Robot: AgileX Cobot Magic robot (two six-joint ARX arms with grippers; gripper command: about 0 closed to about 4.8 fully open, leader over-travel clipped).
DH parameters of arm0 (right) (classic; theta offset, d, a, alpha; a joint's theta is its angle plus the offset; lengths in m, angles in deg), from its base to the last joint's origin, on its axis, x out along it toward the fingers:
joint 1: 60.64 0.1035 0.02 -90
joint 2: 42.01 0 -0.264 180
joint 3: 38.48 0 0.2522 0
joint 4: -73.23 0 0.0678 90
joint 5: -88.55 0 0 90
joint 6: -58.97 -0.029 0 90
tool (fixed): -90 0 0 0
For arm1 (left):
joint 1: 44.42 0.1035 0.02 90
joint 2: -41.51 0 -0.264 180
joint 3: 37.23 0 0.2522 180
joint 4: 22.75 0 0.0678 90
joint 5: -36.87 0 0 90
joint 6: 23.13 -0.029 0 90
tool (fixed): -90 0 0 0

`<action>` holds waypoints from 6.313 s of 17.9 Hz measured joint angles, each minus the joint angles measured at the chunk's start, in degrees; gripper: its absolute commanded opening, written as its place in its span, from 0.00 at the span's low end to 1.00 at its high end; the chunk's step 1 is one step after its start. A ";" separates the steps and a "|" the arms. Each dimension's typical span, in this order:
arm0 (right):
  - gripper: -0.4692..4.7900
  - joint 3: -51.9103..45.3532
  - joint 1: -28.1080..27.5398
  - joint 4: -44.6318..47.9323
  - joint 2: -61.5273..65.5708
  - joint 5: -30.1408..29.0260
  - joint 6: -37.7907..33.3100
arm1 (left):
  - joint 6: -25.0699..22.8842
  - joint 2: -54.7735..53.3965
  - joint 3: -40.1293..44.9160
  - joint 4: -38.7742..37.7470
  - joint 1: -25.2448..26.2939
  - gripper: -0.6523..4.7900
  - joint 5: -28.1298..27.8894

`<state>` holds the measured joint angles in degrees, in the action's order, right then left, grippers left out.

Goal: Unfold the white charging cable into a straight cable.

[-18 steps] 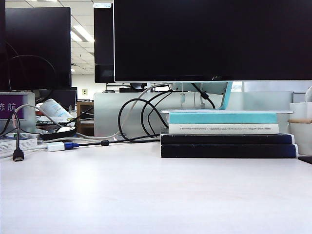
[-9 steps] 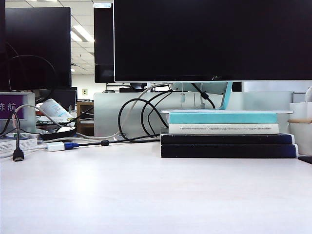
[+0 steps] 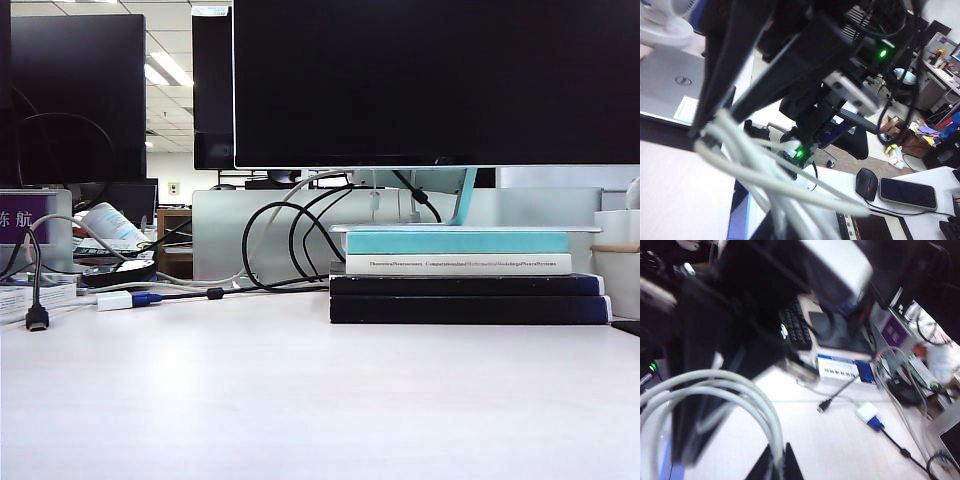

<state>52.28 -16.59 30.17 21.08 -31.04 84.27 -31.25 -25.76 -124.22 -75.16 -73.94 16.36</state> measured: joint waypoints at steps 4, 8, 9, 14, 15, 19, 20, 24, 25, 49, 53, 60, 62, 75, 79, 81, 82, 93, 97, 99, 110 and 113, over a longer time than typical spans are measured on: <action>0.09 -0.02 0.09 0.46 0.28 0.35 -0.02 | 0.02 -1.03 -0.02 0.15 0.13 0.11 1.20; 0.09 0.04 0.15 1.01 0.90 0.42 -0.04 | 2.75 -1.05 -0.02 4.20 0.13 0.11 6.54; 0.09 0.07 0.15 1.14 1.57 0.44 -0.07 | 4.13 -1.05 0.00 5.75 0.13 0.11 6.99; 0.09 0.09 1.38 1.31 3.34 0.90 -0.46 | 8.02 -1.05 0.00 11.80 0.09 0.11 7.56; 0.09 0.09 1.38 1.33 3.41 0.87 -0.46 | 8.02 -1.05 0.00 12.39 0.09 0.11 7.52; 0.62 0.07 2.10 0.76 3.80 3.78 -0.61 | 8.90 -1.07 -0.02 13.62 0.11 0.11 7.45; 0.62 0.07 2.05 0.76 3.80 4.50 -0.61 | 8.90 -1.07 -0.02 13.64 0.11 0.11 7.45; 0.62 0.04 2.10 0.76 3.02 8.07 -0.59 | 8.85 -1.38 -0.02 14.03 0.09 0.11 7.30; 0.62 0.07 2.10 0.81 2.19 8.09 -0.61 | 8.85 -1.40 0.00 14.01 0.09 0.11 6.38; 0.75 0.09 2.19 -19.30 -10.08 15.87 -7.48 | 6.05 -2.99 0.00 16.57 0.17 0.11 -10.56; 0.60 -0.02 2.19 -22.69 -9.86 15.91 -8.50 | 6.01 -2.97 0.00 17.55 0.17 0.11 -8.52; 0.60 -1.20 2.19 -22.67 -9.11 20.04 -7.63 | 6.60 -2.82 0.00 20.63 0.17 0.11 0.94; 0.60 -1.18 2.19 -21.22 -9.16 20.83 -7.32 | 6.64 -2.82 0.00 19.98 0.17 0.11 4.44; 0.76 -0.74 2.19 -13.49 -7.02 13.20 -9.81 | -1.27 -2.95 0.00 6.16 0.11 0.11 -9.25; 0.76 -0.76 2.19 -13.46 -2.43 14.97 -8.66 | 1.29 -2.99 0.00 8.72 0.09 0.11 -3.28; 0.76 -0.76 2.16 -13.46 -2.51 15.52 -7.76 | -0.28 -2.99 0.00 5.75 0.11 0.11 -3.56; 0.76 -0.76 2.19 -13.44 -3.02 15.50 -7.65 | -3.13 -3.02 0.00 1.44 0.09 0.11 -8.59; 0.72 -0.76 2.05 -16.50 -3.30 16.13 -6.56 | -5.18 -3.23 0.02 0.63 0.09 0.11 6.38; 0.36 -0.76 2.05 -16.50 -3.32 16.11 -5.75 | -5.07 -3.23 0.02 0.70 0.09 0.11 8.55; 0.26 -0.76 2.05 -16.50 -3.32 15.91 -5.75 | -4.98 -3.23 0.02 0.79 0.09 0.11 8.55; 0.09 -0.76 2.05 -15.63 -3.58 17.62 -5.75 | -5.16 -3.19 0.00 0.98 0.13 1.00 -31.85; 0.09 -0.74 2.08 -16.81 -3.67 21.75 -5.68 | -5.25 -3.17 0.00 -2.05 0.13 1.00 -43.23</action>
<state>51.53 -14.51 13.37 17.41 -9.29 78.58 -36.49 -28.93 -124.22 -77.22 -73.80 -26.87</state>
